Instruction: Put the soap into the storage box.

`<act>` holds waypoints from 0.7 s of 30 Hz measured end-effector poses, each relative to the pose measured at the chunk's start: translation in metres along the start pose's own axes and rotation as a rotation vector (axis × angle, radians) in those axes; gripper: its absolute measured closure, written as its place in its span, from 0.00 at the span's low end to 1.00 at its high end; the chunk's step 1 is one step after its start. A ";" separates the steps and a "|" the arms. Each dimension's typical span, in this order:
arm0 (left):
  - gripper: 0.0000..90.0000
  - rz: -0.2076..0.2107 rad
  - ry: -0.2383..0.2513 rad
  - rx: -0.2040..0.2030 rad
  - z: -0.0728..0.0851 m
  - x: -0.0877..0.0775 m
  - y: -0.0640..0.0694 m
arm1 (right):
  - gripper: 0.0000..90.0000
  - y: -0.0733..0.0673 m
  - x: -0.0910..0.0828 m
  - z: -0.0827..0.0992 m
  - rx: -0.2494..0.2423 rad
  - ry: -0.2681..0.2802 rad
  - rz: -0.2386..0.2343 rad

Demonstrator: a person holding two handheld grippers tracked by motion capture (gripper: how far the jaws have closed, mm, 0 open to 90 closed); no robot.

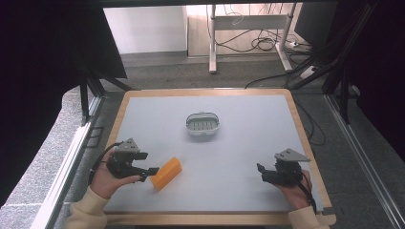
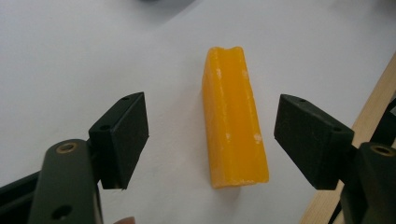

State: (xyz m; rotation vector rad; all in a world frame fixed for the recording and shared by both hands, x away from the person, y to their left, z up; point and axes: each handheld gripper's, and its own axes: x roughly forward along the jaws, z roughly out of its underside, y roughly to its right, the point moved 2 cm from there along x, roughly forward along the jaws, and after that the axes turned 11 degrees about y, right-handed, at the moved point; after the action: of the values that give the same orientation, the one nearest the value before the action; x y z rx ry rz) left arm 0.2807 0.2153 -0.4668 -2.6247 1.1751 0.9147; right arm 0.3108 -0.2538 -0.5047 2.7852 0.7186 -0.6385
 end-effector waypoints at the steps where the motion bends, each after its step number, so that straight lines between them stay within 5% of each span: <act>1: 0.29 0.001 -0.001 0.002 -0.001 0.000 0.001 | 0.22 0.000 0.000 0.000 0.000 0.000 0.000; 21: 0.29 0.003 -0.072 0.029 -0.002 0.024 0.018 | 0.22 0.000 -0.001 0.000 -0.004 0.003 0.001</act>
State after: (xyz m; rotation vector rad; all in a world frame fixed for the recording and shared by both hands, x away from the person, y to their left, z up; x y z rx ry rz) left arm 0.2808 0.1867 -0.4761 -2.5449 1.1660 0.9765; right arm 0.3105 -0.2540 -0.5041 2.7827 0.7185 -0.6325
